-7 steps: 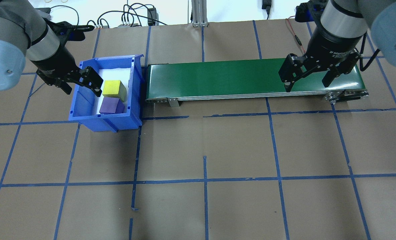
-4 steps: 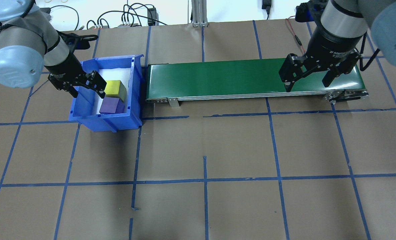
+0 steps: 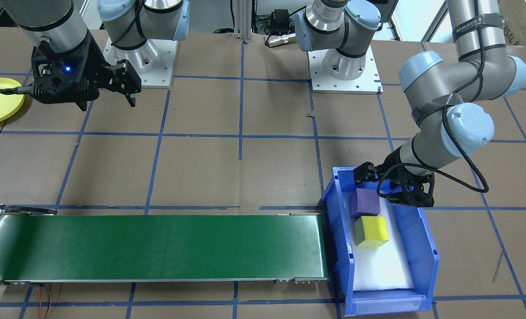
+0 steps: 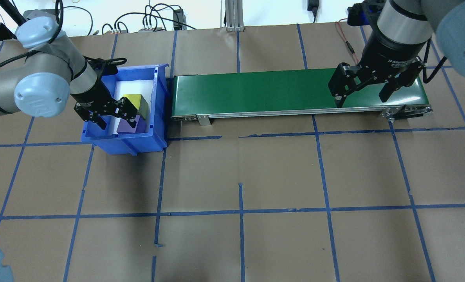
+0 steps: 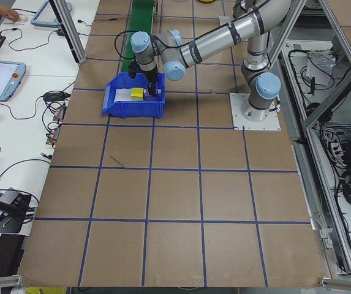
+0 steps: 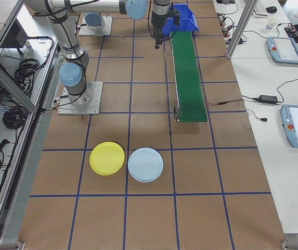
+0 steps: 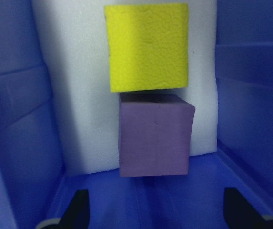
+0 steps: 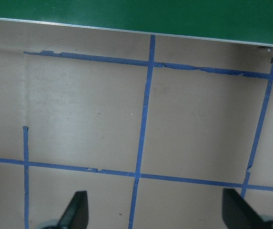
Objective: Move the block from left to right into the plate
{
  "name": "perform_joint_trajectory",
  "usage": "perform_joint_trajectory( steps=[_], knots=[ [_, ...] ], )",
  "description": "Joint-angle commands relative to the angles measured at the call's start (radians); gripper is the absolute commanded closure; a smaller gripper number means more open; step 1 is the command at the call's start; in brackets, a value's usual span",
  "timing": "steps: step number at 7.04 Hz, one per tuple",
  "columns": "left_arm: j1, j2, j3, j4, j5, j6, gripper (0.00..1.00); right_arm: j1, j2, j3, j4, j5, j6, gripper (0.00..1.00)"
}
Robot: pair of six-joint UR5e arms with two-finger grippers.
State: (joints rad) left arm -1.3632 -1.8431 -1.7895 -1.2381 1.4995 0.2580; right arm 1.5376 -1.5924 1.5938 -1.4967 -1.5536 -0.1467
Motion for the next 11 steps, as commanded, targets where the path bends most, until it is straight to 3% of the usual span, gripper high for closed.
perform_joint_trajectory(
  steps=[1,5,6,7,8,11],
  knots=[
    [-0.001,-0.025,-0.031,0.067,-0.002,-0.011,0.0,-0.002,0.0,0.0,0.0,0.001,-0.001,0.0],
    [-0.001,-0.08,-0.033,0.152,-0.005,0.0,0.05,-0.004,0.0,0.003,0.0,0.003,-0.001,0.0],
    [-0.001,-0.085,-0.033,0.152,-0.005,0.0,0.18,-0.004,0.002,0.003,0.0,0.003,-0.001,0.0],
    [-0.001,-0.088,-0.036,0.154,-0.004,0.0,0.42,-0.004,0.002,0.003,0.0,0.003,-0.001,0.0],
    [-0.001,-0.087,-0.042,0.154,-0.001,0.003,0.54,-0.004,0.002,0.003,0.0,0.001,-0.001,0.0],
    [-0.048,0.075,-0.01,0.111,0.011,-0.006,0.54,-0.004,0.002,0.003,0.0,0.003,-0.001,0.0]
  ],
)
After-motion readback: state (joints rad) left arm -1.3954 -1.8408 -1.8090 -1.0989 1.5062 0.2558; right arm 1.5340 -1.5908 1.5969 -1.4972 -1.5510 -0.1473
